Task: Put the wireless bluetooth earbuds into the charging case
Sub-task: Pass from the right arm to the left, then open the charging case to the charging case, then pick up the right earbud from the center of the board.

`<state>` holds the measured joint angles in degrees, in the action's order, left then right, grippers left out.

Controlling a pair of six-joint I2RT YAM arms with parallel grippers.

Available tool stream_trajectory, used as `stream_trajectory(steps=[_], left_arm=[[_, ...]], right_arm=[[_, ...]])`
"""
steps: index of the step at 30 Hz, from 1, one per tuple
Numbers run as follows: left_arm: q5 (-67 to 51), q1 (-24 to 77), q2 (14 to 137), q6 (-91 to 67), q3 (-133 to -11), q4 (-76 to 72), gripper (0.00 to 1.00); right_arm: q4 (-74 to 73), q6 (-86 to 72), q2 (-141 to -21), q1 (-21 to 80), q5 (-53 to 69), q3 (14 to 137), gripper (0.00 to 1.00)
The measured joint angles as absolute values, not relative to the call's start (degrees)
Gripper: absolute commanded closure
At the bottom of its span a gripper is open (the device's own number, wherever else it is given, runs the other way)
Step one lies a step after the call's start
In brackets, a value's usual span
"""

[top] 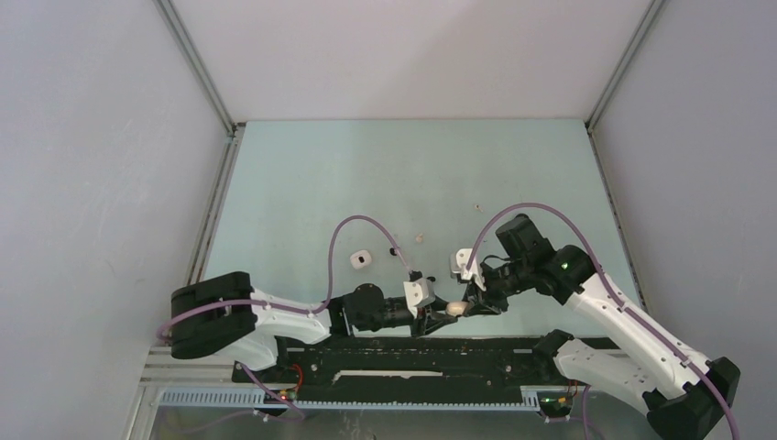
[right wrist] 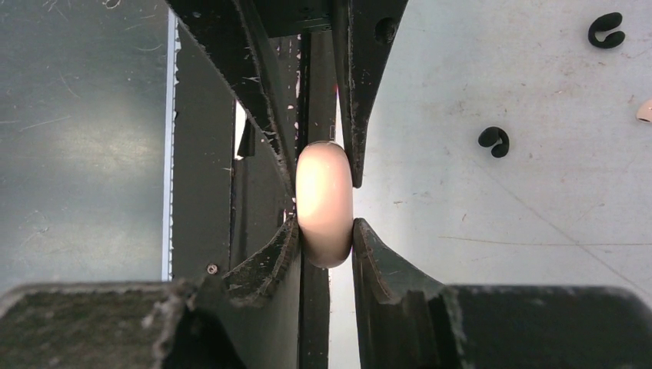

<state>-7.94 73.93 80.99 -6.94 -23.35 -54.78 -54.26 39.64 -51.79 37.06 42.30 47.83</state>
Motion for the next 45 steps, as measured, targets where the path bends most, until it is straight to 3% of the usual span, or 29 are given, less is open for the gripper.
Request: stream_trajectory(steps=[5,9,13,19,38,45], left_arm=[[-8.2,73.9,81.6,-7.2,-23.4,-55.2,0.83],[-8.2,73.9,82.0,-7.3,-23.4,-55.5,0.99],[-8.2,73.9,82.5,-7.2,-23.3,-56.7,1.00],[-8.5,73.9,83.0,-7.0,-23.2,-58.6,1.00],[-7.9,74.1,82.4,-7.3,-21.3,-60.7,1.00],[1.8,74.1,68.8,-8.2,-18.0,-53.3,1.00]], right_arm=[[-54.4,39.4,-52.1,37.1,42.3,47.8,0.81],[-54.4,39.1,-52.4,37.0,42.2,47.8,0.68],[-54.3,37.7,-52.5,35.9,42.7,47.7,0.57],[-54.3,36.2,-55.0,32.3,46.9,48.0,0.52],[-58.8,37.5,-57.8,15.4,60.7,55.9,0.50],[-56.3,36.1,-59.6,7.0,59.4,56.0,0.55]])
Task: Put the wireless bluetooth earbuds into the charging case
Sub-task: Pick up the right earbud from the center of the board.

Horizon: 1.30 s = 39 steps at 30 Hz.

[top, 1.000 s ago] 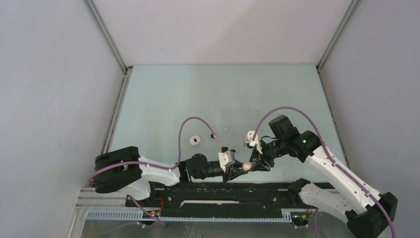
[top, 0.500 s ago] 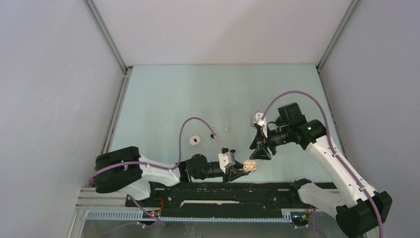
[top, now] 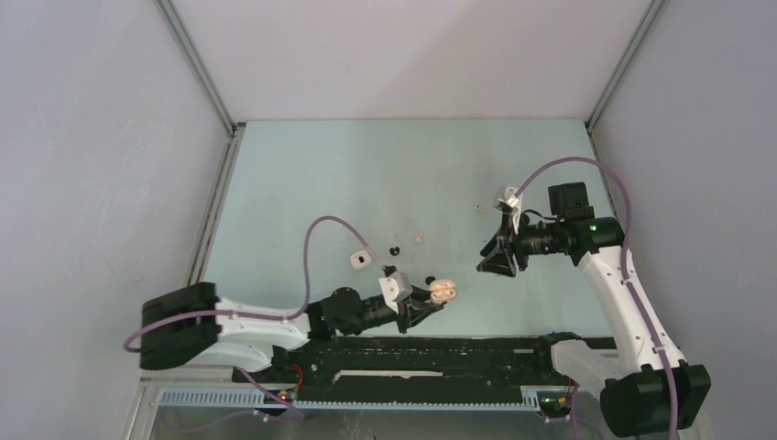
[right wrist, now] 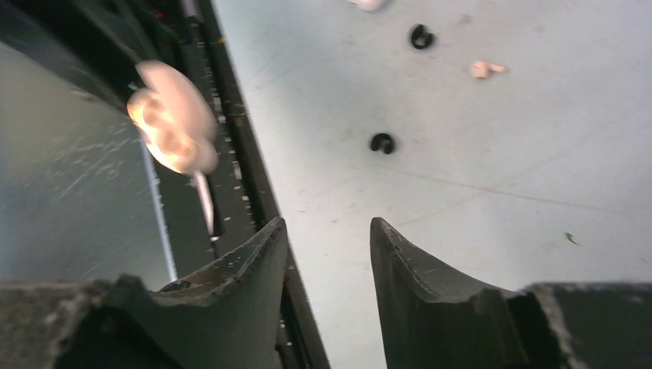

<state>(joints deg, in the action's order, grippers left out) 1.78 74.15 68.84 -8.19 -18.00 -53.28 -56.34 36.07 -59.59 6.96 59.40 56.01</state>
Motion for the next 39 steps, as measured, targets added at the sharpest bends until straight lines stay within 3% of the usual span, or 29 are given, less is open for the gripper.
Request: stream_trajectory(steps=[7,12,17,28,39], left_arm=[[14.5,73.8,52.7,-8.9,-15.3,-44.3,1.00],[17.6,68.1,46.3,-11.9,-11.9,-36.8,1.00],[19.3,63.5,39.2,-13.6,-6.6,-32.9,1.00],[18.0,62.8,33.6,-14.9,-3.5,-31.1,1.00],[15.8,62.8,32.6,-16.6,-3.5,-30.7,0.99]], right_arm=[[-42.2,26.1,-67.0,8.6,48.9,56.1,0.61],[-35.3,23.9,-77.7,17.8,39.4,60.1,0.68],[-30.5,23.7,-90.9,24.3,33.4,66.9,0.68],[-31.6,29.0,-115.7,28.5,21.4,86.3,0.65],[-36.4,31.1,-123.7,31.5,15.7,94.7,0.62]])
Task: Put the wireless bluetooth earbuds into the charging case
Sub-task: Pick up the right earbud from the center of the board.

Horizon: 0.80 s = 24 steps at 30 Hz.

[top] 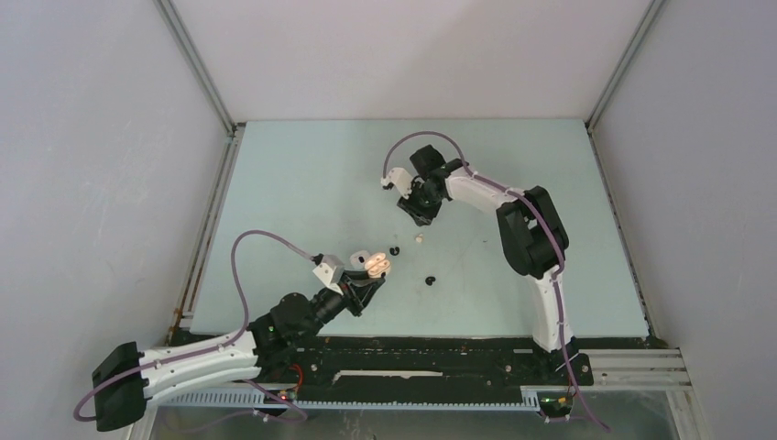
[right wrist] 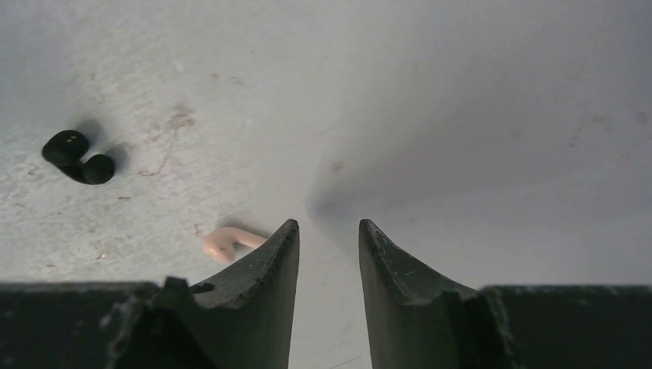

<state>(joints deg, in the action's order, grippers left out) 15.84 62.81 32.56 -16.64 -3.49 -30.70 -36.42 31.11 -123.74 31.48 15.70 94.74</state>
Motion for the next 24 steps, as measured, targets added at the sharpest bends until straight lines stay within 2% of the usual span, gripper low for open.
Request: stream_trajectory(steps=[13,24], left_arm=[[15.2,62.8,27.3,-17.0,-3.5,-26.8,0.98],[14.2,62.8,27.9,-18.0,-3.6,-25.9,0.97]], right_arm=[[-38.7,33.4,-121.0,34.3,13.5,88.5,0.62],[-40.4,29.8,-116.8,31.3,14.6,84.6,0.60]])
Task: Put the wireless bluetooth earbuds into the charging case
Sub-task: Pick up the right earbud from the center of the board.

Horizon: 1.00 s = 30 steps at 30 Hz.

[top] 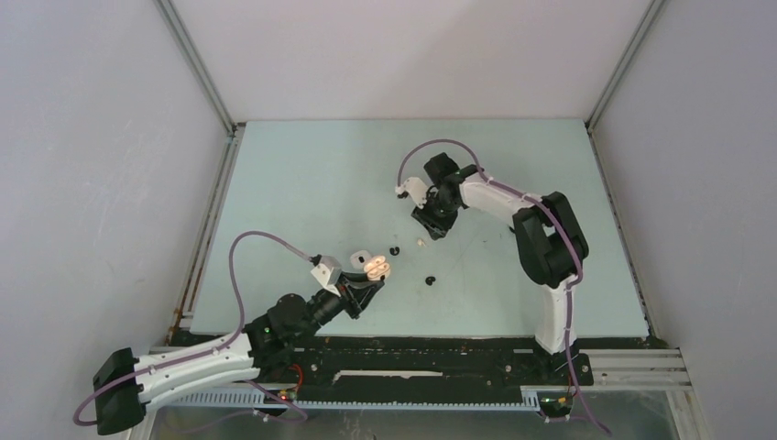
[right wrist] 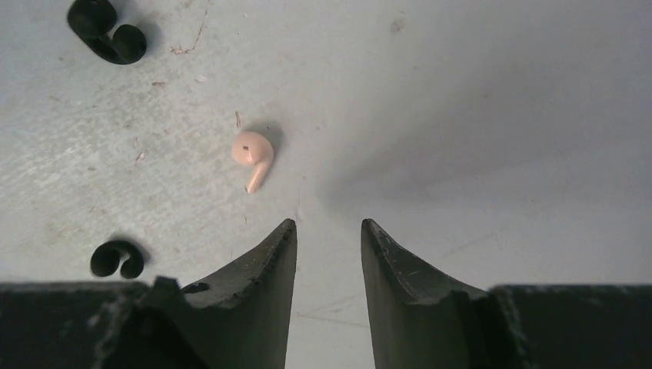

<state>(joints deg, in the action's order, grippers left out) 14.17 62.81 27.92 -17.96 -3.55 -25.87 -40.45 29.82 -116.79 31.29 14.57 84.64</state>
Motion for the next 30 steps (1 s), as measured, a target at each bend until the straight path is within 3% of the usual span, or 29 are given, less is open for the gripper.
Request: stream_trajectory(steps=[11,30], left_arm=[[13.3,62.9,30.3,-18.0,-4.3,-26.0,0.97],[12.7,63.3,33.4,-18.0,-4.6,-26.5,0.96]], right_arm=[[-42.3,28.3,-114.4,31.4,21.2,86.7,0.57],[-45.3,27.0,-122.2,35.6,17.3,92.7,0.57]])
